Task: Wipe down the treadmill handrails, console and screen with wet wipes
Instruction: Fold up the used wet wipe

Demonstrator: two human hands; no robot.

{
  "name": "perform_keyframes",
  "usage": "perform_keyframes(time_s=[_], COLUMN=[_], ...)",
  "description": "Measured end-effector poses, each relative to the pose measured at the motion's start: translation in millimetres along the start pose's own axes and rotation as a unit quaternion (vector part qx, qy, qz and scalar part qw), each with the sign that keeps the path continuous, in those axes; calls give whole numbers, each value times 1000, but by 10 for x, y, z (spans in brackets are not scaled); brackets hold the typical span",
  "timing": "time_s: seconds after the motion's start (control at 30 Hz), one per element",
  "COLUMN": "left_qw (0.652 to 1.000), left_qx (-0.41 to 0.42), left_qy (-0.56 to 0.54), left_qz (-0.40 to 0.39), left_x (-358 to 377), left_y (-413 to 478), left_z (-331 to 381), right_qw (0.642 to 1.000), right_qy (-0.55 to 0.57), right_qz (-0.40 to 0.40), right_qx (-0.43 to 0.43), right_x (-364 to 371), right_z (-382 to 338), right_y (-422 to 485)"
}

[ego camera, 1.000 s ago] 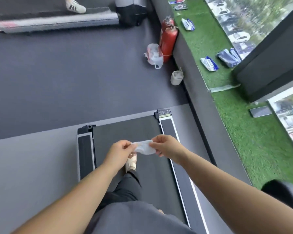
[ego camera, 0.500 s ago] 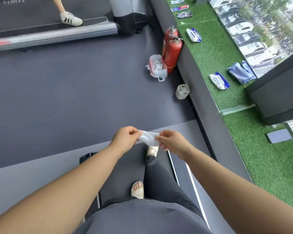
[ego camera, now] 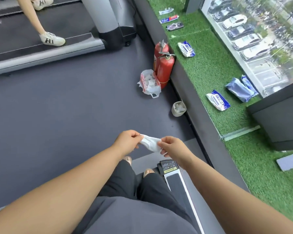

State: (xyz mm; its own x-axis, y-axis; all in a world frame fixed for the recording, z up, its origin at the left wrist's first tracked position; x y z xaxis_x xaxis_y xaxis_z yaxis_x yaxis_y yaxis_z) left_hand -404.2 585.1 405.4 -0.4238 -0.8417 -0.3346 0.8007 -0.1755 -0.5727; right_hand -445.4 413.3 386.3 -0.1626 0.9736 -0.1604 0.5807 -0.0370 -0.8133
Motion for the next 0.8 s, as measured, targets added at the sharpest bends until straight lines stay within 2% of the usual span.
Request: perform_keyframes(time_s=[0.2, 0.37, 0.47, 0.63, 0.8], left_qw=[986, 947, 924, 925, 926], left_qx=[57, 149, 192, 160, 113], left_qy=[122, 221, 253, 251, 230], left_qz=[-94, -181, -213, -235, -276], left_x=[282, 650, 756, 789, 1252], left_y=[1075, 2296, 2942, 3644, 4503], left_z=[262, 384, 400, 448, 643], right_qw=[997, 982, 963, 938, 911], right_qy=[49, 115, 193, 297, 336], right_qz=[61, 151, 186, 171, 227], right_qx=[14, 18, 10, 51, 81], right_x=[-491, -844, -848, -814, -1416], right_z=[-98, -30, -5, -160, -147], right_y=[711, 1650, 2226, 2738, 3344])
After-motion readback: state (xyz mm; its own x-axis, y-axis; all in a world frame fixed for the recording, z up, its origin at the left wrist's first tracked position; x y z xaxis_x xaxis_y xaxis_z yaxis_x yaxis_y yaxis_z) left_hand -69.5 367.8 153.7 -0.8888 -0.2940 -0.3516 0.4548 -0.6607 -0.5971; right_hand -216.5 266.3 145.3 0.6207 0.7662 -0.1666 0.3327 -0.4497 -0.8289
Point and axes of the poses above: each hand's wrist, its own y-axis towards the middle knuckle, its own x-axis out of the palm, z = x × y, the point moved 7 cm from there along y, towards the middle knuckle, and after that the axes turned 9 degrees about x, right-handed, at the moved point
